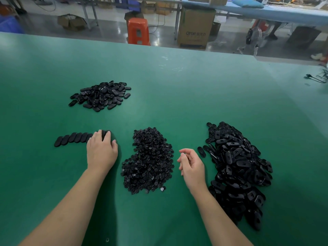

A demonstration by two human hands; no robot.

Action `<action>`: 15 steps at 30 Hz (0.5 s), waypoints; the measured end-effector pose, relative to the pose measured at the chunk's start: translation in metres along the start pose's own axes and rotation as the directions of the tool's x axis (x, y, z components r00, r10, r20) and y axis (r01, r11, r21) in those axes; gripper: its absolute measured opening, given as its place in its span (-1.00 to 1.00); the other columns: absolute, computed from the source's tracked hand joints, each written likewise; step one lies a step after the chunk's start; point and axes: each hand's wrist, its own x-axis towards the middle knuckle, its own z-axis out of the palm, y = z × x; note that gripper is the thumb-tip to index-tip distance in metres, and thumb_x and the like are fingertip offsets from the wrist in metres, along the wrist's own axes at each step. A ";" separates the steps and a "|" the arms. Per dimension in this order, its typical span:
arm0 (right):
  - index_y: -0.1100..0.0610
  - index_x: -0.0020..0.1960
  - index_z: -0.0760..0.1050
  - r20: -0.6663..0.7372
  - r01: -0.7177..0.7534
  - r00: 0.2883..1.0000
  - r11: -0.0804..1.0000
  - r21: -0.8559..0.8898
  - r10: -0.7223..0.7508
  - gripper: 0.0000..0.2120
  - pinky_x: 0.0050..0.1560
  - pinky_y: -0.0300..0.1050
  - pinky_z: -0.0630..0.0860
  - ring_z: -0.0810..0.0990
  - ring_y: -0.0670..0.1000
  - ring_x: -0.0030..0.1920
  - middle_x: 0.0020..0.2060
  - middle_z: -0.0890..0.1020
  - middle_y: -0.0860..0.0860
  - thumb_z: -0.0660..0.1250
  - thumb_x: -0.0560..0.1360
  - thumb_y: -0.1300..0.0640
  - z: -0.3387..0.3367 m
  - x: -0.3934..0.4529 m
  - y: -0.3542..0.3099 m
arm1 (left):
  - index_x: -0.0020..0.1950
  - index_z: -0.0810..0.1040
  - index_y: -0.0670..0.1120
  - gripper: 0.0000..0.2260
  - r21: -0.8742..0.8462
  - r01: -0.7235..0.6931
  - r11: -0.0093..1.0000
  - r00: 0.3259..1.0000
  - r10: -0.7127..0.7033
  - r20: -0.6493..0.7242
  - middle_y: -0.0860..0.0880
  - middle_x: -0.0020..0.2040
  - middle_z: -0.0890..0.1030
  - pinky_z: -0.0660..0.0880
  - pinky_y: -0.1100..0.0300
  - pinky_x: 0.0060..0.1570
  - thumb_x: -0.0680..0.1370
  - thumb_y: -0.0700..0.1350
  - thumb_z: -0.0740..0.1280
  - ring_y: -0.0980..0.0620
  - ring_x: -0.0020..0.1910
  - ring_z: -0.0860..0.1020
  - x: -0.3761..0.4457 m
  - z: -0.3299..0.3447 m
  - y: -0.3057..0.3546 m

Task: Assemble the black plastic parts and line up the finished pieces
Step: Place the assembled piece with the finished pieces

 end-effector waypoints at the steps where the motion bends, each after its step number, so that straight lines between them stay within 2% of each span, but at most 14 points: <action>1: -0.07 0.02 0.56 0.000 0.000 1.000 1.000 -0.004 0.000 -0.86 -0.35 -0.16 0.48 0.50 -0.13 -0.39 -0.26 0.65 -0.07 0.26 0.66 0.13 0.000 0.000 0.000 | 0.48 0.42 -0.23 -0.57 -0.010 0.003 1.000 1.000 -0.003 -0.005 -0.32 0.50 0.35 0.16 -0.15 0.52 0.66 -0.06 0.24 -0.26 0.51 0.27 -0.001 -0.001 -0.001; 5: -0.07 0.02 0.56 -0.007 -0.005 1.000 1.000 -0.022 0.005 -0.86 -0.36 -0.20 0.48 0.51 -0.15 -0.39 -0.26 0.65 -0.09 0.26 0.66 0.13 0.001 0.000 -0.001 | 0.46 0.44 -0.26 -0.58 -0.123 -0.031 0.992 0.998 0.023 -0.059 -0.28 0.45 0.43 0.20 -0.12 0.51 0.66 -0.08 0.25 -0.23 0.48 0.33 -0.005 -0.002 0.007; 9: -0.06 0.01 0.56 -0.010 -0.012 1.000 0.999 -0.038 0.012 -0.86 -0.39 -0.21 0.46 0.49 -0.15 -0.41 -0.27 0.65 -0.09 0.26 0.66 0.14 0.002 -0.001 -0.004 | 0.31 0.60 -0.17 -0.69 -0.337 -0.052 0.940 0.996 0.026 -0.081 -0.12 0.24 0.58 0.36 -0.11 0.31 0.65 -0.06 0.26 -0.11 0.28 0.45 -0.017 0.002 0.031; 13: -0.05 0.00 0.55 -0.010 -0.006 1.000 0.997 -0.071 0.005 -0.86 -0.41 -0.15 0.42 0.45 -0.10 -0.40 -0.26 0.64 0.02 0.27 0.65 0.15 0.003 -0.001 -0.006 | 0.19 0.68 0.00 -0.79 -0.350 -0.067 0.934 0.997 0.046 -0.068 0.00 0.13 0.58 0.32 -0.02 0.21 0.62 -0.06 0.31 -0.07 0.23 0.40 -0.026 0.009 0.040; 15: -0.05 0.00 0.55 -0.022 0.007 1.000 0.996 -0.090 -0.009 -0.86 -0.39 -0.19 0.41 0.45 -0.10 -0.38 -0.23 0.64 0.04 0.28 0.65 0.15 0.004 -0.002 -0.007 | 0.14 0.70 0.04 -0.82 -0.355 -0.074 0.932 0.996 0.053 -0.070 0.02 0.10 0.58 0.30 0.01 0.17 0.60 -0.07 0.34 -0.06 0.20 0.39 -0.025 0.010 0.037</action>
